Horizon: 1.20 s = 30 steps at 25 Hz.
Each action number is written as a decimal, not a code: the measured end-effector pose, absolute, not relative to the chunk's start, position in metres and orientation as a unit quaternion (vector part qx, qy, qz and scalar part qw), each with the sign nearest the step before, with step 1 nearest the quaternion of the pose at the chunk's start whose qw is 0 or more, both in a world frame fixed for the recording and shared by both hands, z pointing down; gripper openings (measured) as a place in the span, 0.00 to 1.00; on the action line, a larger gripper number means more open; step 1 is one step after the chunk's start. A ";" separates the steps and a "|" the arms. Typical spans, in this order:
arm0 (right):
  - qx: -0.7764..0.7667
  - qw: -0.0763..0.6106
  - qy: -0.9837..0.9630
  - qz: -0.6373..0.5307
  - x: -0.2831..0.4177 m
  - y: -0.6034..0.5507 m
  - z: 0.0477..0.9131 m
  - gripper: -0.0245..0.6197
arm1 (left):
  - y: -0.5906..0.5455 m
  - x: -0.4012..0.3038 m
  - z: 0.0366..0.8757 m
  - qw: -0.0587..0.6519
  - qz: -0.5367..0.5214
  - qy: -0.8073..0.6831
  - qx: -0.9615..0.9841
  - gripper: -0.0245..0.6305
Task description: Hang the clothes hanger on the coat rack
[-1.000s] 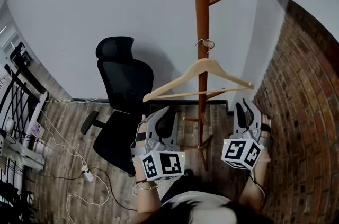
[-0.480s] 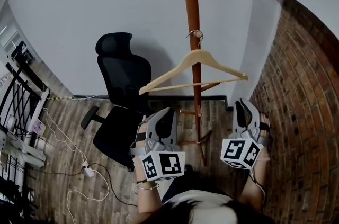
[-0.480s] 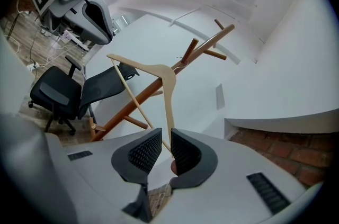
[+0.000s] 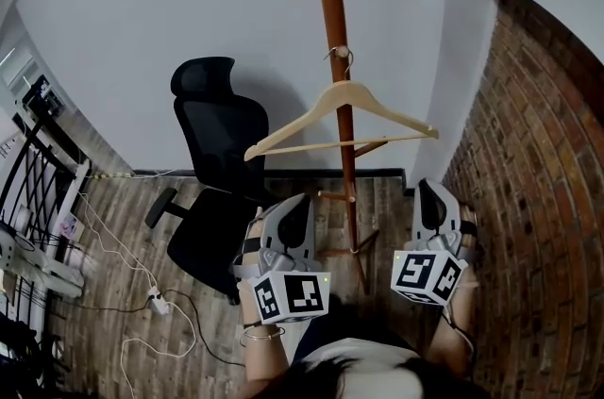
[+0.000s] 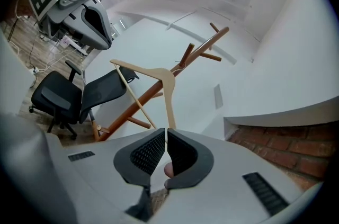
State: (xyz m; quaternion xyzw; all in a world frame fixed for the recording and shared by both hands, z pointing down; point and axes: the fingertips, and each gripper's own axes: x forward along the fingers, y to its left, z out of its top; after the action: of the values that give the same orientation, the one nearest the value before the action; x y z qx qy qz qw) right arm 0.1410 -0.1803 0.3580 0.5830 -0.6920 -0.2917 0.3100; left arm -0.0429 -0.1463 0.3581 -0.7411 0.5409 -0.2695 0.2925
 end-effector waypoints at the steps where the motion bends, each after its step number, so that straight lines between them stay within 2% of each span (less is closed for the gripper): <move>1: 0.584 0.306 -0.695 -0.287 0.141 -0.179 0.359 0.10 | -0.146 -0.043 0.360 0.295 -0.273 0.539 -0.740 0.05; 8: 0.594 0.243 -0.727 -0.244 0.141 -0.168 0.351 0.09 | -0.147 -0.036 0.358 0.292 -0.268 0.541 -0.742 0.05; 13: 0.596 0.226 -0.736 -0.230 0.138 -0.162 0.347 0.09 | -0.146 -0.030 0.358 0.298 -0.263 0.533 -0.747 0.05; 30: 0.609 0.238 -0.721 -0.230 0.149 -0.157 0.351 0.09 | -0.151 -0.017 0.363 0.304 -0.262 0.512 -0.760 0.05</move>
State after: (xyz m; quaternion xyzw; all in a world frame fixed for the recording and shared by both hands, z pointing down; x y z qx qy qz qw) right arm 0.1489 -0.1571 0.3507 0.6089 -0.7208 -0.2304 0.2378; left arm -0.0168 -0.1514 0.3634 -0.7597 0.5122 -0.2616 0.3035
